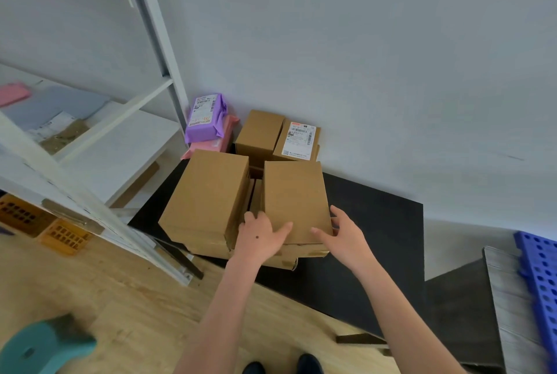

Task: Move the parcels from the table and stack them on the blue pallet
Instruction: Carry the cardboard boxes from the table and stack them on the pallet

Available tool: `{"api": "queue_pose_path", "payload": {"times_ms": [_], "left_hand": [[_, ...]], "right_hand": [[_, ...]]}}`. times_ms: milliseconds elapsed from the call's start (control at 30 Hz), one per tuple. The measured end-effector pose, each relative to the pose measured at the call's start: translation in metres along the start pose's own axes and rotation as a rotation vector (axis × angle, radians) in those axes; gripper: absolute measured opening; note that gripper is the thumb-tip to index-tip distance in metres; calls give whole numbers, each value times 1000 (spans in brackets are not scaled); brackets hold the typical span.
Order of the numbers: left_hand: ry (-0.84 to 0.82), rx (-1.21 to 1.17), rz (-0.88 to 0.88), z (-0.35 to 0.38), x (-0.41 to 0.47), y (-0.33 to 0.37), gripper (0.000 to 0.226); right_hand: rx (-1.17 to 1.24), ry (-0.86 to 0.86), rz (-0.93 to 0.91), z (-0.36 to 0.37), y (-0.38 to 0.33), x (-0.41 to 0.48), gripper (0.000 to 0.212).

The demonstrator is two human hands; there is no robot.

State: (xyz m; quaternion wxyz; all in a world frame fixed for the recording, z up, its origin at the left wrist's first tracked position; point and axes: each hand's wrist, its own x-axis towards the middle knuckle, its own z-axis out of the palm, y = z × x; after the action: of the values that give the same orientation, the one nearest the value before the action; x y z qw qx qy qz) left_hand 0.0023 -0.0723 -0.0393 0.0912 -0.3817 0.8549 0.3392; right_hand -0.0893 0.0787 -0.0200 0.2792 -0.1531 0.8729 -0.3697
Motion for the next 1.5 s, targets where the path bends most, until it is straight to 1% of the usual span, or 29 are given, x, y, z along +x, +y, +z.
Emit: {"api": "queue_pose_path", "payload": {"times_ms": [167, 300, 400, 533, 733, 833, 900, 1000, 1100, 1133, 1200, 1267, 1333, 1433, 1500], "left_hand": [[22, -185, -10, 9, 0, -8, 58], [40, -329, 42, 13, -5, -10, 63], [31, -441, 70, 13, -8, -7, 68], [50, -620, 114, 11, -10, -2, 66], [22, -795, 117, 6, -9, -7, 73], [-52, -922, 115, 5, -11, -9, 73], [-135, -1029, 77, 4, -11, -12, 73], [-282, -1241, -27, 5, -8, -18, 67], [-411, -1355, -100, 10, -6, -21, 63], [-455, -1375, -108, 12, -6, -21, 61], [-545, -1409, -103, 16, -7, -16, 48], [-611, -1420, -83, 19, -8, -8, 42], [-659, -1419, -77, 25, -10, 1, 45], [-682, -1371, -65, 35, -15, 18, 60], [-672, -1307, -18, 42, -23, 32, 52]], "right_hand": [[-47, -2, -8, 2, 2, 2, 81], [-56, 24, -5, 1, 4, 1, 83], [3, 43, 2, -3, 8, -1, 81], [100, 82, 1, -10, 12, -6, 78], [176, 81, 14, -15, 18, -13, 77], [202, 103, -4, -15, 20, -20, 77], [252, 134, -12, -16, 22, -25, 80], [418, 154, 19, -18, 23, -34, 82], [550, 111, 96, -21, 27, -42, 92], [579, 88, 108, -23, 28, -46, 94], [640, 58, 116, -28, 31, -53, 92], [669, 79, 107, -34, 35, -60, 89], [660, 134, 99, -41, 41, -67, 88], [614, 242, 66, -51, 50, -79, 80], [575, 288, 29, -60, 59, -89, 82]]}}
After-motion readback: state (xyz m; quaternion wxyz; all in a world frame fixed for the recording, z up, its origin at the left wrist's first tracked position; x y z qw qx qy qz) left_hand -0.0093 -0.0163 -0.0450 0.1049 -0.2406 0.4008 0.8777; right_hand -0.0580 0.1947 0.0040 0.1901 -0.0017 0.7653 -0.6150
